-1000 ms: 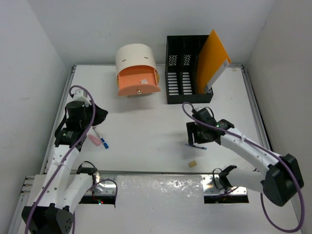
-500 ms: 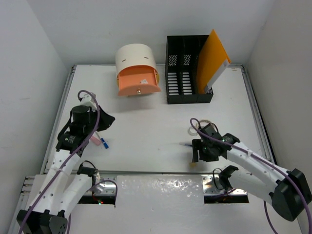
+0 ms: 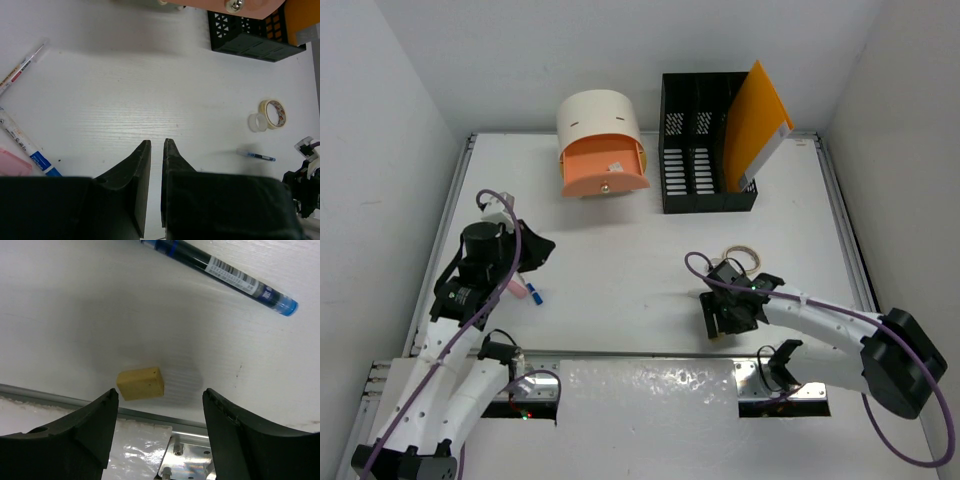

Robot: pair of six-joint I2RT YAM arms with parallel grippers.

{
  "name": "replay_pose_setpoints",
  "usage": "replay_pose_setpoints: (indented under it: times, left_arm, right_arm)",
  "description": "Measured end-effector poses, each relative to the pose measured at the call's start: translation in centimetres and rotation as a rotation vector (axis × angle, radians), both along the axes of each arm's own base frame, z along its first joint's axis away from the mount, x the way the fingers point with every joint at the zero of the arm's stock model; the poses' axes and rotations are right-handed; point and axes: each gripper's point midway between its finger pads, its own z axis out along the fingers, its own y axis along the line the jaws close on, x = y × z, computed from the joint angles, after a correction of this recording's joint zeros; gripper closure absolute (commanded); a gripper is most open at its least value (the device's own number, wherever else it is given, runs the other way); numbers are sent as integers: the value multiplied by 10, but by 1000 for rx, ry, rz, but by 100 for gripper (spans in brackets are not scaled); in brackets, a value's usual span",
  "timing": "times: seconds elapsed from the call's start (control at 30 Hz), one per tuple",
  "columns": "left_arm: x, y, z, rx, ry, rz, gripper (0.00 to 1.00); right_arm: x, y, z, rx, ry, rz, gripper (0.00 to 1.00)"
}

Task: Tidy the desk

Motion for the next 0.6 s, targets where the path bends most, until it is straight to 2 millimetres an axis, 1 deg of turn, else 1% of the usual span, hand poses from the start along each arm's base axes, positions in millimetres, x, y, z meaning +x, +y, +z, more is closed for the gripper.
replay_pose_setpoints:
  times: [0.23, 0.3, 0.37, 0.4, 0.47, 0.5, 0.6]
  left_arm:
    - [-5, 1, -1, 6, 7, 1, 92]
    - [-5, 2, -2, 7, 10, 1, 92]
    - [-5, 2, -2, 9, 11, 0, 92]
    - [-5, 2, -2, 9, 10, 0, 92]
    - [-5, 2, -2, 12, 9, -1, 92]
    - [-5, 2, -2, 12, 9, -2, 92]
    - [-5, 2, -2, 16, 7, -4, 92]
  right_arm:
    - [-1, 4, -12, -61, -11, 54, 36]
    - [-3, 6, -15, -77, -8, 72, 37]
    - [-2, 11, -14, -84, -13, 95, 42]
    - [-2, 15, -14, -87, -16, 109, 52]
    - [-1, 22, -14, -94, -21, 135, 67]
    - [0, 25, -14, -98, -24, 144, 82]
    - [1, 26, -11, -142, -33, 171, 100]
